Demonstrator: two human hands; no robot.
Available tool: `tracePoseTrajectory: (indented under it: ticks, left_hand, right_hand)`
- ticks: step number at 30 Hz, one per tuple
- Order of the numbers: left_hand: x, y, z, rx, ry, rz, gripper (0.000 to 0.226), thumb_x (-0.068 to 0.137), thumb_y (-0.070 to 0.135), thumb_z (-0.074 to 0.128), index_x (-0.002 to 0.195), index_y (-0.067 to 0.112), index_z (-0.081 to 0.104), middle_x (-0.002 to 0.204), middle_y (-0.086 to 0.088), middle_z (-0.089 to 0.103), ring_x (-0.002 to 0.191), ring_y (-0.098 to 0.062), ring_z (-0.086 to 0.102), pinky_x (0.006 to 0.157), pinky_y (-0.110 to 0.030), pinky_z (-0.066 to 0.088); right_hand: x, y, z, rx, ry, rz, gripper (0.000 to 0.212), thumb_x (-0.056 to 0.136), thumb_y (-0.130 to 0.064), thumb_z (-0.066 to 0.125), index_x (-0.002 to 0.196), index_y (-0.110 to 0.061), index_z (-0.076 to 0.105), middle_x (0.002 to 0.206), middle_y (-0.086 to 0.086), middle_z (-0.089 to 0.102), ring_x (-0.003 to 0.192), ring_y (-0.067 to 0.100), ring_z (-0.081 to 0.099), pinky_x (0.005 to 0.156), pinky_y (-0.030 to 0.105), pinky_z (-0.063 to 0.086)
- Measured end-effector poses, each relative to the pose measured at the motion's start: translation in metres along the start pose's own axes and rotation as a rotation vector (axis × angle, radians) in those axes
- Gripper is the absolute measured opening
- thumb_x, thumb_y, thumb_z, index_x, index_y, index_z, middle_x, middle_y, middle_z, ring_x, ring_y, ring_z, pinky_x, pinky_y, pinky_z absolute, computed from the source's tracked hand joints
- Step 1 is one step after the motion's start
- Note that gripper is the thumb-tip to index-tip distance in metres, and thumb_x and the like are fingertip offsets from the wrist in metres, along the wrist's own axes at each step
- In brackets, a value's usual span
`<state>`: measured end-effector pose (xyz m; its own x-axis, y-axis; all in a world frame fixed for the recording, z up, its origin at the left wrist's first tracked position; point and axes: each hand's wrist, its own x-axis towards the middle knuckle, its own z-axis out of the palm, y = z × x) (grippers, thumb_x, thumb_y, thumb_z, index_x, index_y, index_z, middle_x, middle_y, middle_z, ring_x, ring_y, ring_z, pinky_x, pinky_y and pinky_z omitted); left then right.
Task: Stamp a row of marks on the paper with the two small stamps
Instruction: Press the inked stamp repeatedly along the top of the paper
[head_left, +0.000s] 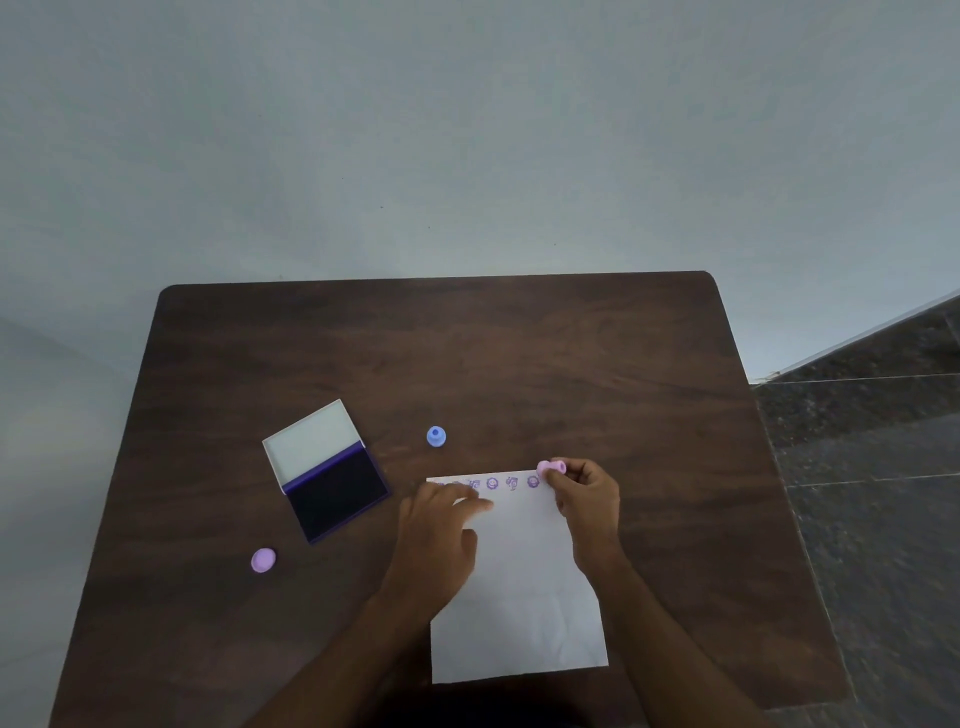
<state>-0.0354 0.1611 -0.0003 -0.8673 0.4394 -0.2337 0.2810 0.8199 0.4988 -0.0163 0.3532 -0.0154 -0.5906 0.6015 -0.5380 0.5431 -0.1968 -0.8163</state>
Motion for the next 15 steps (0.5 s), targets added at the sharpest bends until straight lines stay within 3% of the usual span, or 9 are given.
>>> tracePoseTrajectory:
  ticks: [4,9,15]
  left_hand:
    - [-0.013,-0.020,-0.005,-0.131,0.047,-0.128,0.037,0.084,0.010,0.058,0.112,0.033,0.070,0.116,0.016,0.068,0.110,-0.008,0.057,0.099,-0.035,0.047]
    - [-0.025,-0.033,-0.012,-0.259,0.107,-0.273,0.030,0.089,0.006,0.059,0.108,0.025,0.072,0.112,0.007,0.070,0.099,-0.002,0.054,0.094,-0.022,0.042]
    - [-0.041,-0.039,-0.017,-0.369,0.042,-0.419,0.028,0.097,0.019,0.053,0.123,0.018,0.063,0.131,0.001,0.059,0.120,-0.015,0.053,0.105,-0.024,0.036]
  right_hand:
    - [-0.005,-0.012,0.002,0.065,-0.032,0.013,0.014,0.074,-0.015,0.081,0.085,-0.010,0.075,0.056,-0.010,0.062,0.046,0.002,0.049,0.051,0.021,0.041]
    - [-0.018,-0.020,0.015,0.083,-0.132,-0.002,0.013,0.076,-0.015,0.079,0.084,-0.006,0.074,0.050,-0.002,0.049,0.047,0.013,0.034,0.047,0.026,0.033]
    - [-0.042,-0.020,0.045,0.006,-0.264,-0.006,0.014,0.077,-0.020,0.077,0.081,-0.008,0.074,0.056,0.006,0.055,0.052,0.017,0.042,0.050,0.031,0.039]
